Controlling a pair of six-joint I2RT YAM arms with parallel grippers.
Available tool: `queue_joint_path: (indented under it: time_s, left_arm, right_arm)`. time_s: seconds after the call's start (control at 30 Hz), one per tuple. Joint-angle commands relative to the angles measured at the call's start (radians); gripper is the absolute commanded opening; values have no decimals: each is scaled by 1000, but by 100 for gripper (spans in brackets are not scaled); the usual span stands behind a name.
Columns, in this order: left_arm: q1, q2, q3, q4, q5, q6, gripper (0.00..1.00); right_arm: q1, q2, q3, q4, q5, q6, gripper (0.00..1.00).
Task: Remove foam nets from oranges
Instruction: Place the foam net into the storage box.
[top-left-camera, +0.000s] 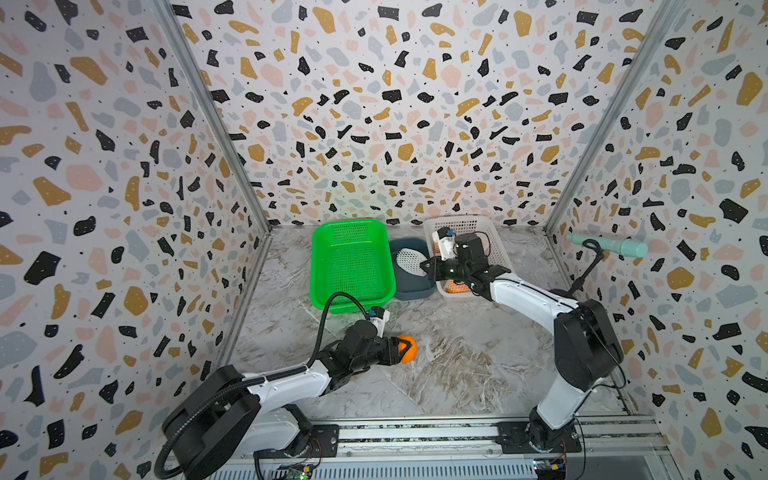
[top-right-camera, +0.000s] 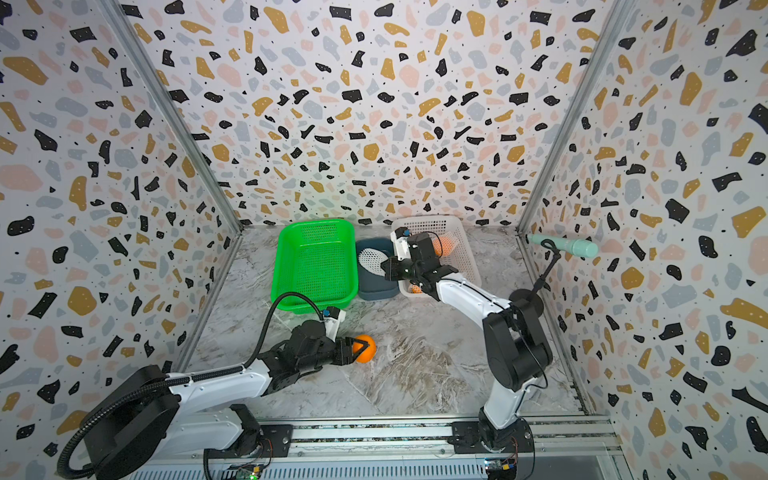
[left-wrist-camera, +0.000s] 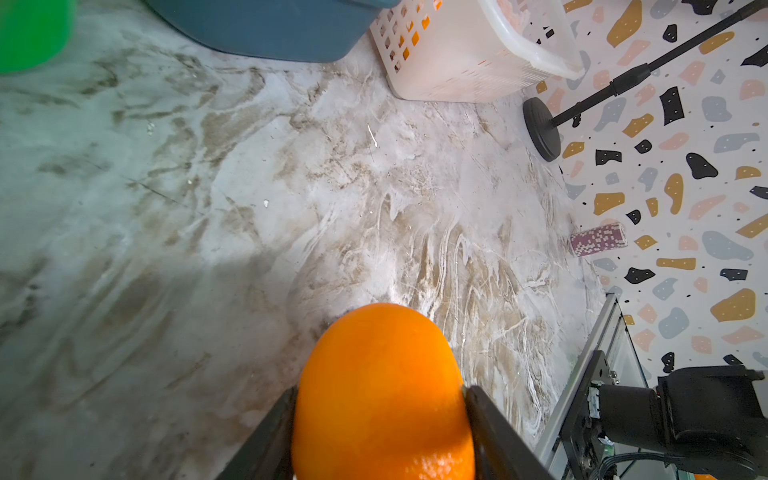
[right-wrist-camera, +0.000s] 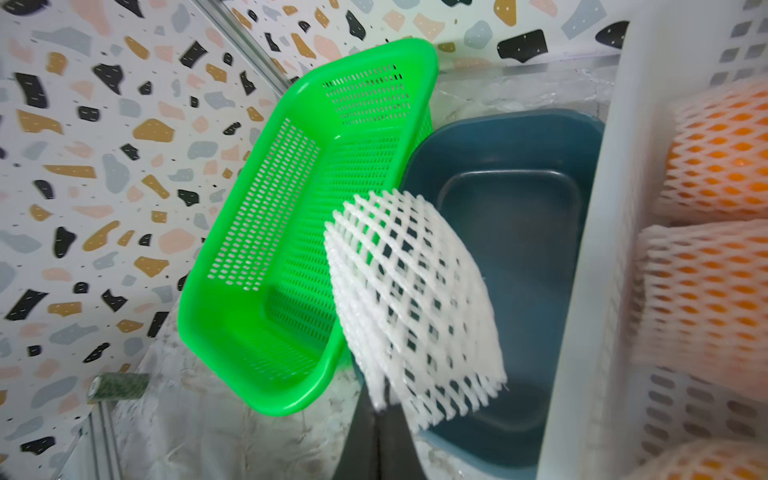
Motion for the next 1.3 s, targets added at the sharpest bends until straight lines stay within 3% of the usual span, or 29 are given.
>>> queue_joint_path:
  time_s: [0.0, 0.4, 1.0, 1.27]
  left_arm:
    - [6, -26, 21, 22, 13, 15, 58]
    - [7, -57, 39, -10, 5, 30, 58]
    - [6, -35, 20, 24, 11, 27, 57]
    - [6, -28, 12, 41, 12, 21, 57]
  right_arm:
    - [9, 75, 88, -18, 61, -17, 0]
    - [15, 247, 224, -61, 91, -44, 0]
    - [25, 265, 250, -98, 121, -72, 10]
    - [27, 240, 234, -90, 124, -83, 31]
